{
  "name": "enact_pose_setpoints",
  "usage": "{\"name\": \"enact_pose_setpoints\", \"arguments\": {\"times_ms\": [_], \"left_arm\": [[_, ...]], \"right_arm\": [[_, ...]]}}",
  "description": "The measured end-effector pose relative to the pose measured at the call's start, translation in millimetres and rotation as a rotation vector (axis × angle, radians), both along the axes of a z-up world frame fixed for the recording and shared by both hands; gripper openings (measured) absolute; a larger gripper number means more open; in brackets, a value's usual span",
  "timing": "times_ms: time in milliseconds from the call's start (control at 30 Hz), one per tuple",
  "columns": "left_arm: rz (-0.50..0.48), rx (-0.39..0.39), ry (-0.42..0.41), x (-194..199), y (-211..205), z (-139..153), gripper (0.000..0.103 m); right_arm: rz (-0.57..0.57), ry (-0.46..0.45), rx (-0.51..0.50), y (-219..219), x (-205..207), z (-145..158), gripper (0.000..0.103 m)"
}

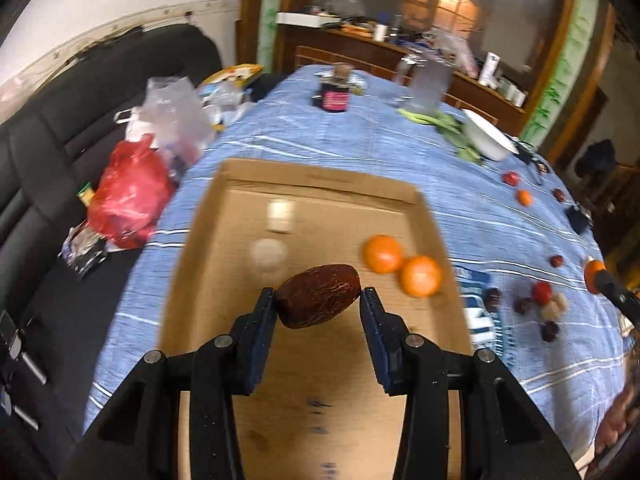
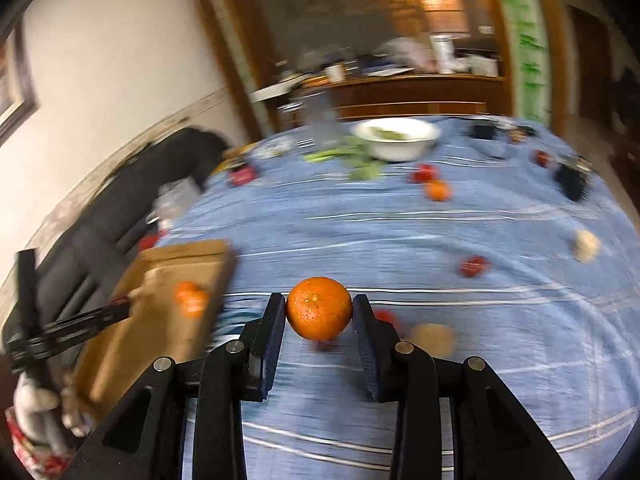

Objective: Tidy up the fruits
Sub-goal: 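Carry the date and orange into the tray and open both tools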

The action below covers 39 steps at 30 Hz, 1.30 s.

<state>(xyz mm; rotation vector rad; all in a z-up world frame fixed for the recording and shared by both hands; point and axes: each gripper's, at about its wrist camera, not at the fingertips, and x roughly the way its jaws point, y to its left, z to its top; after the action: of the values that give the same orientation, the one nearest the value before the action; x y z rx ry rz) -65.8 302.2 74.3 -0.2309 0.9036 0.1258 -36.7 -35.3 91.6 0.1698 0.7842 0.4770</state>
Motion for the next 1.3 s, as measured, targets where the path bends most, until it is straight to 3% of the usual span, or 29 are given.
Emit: {"name": "enact_pose_setpoints", "arguments": {"times_ms": [300,567,833,1033,1067,1167,1300], "left_arm": [[0.03,0.009,0.061,19.8,21.9,-20.4,0.042],[0.042,-0.018,0.107,25.8,27.3,-32.1,0.042],[0.047,-0.068,0.083,21.7,31.8,-26.2,0.046],[0.088,-0.127,-0.044,-9.6,38.0,9.8,0.054],[0.093,-0.132,-0.066,-14.9,37.8,16.0,0.061],[0.106,-0.151,-0.142,-39.3,32.0,35.5,0.066],[0.096,-0.203,-0.216,-72.4,17.0,48.4,0.067]], "right_arm": [[0.253,0.07,-0.11,138.8,1.6,-32.7,0.038],[0.351,0.107,-0.234,195.3,9.0,-72.6,0.038],[0.348,0.108,-0.265,204.5,12.3,-79.5,0.039],[0.35,0.058,-0.243,193.6,-2.9,-58.3,0.042],[0.346,0.042,-0.238,190.0,-6.3,-53.1,0.047],[0.319,-0.01,-0.205,170.8,-20.3,-35.9,0.059],[0.258,-0.064,-0.17,130.8,-44.4,-22.0,0.061]]}}
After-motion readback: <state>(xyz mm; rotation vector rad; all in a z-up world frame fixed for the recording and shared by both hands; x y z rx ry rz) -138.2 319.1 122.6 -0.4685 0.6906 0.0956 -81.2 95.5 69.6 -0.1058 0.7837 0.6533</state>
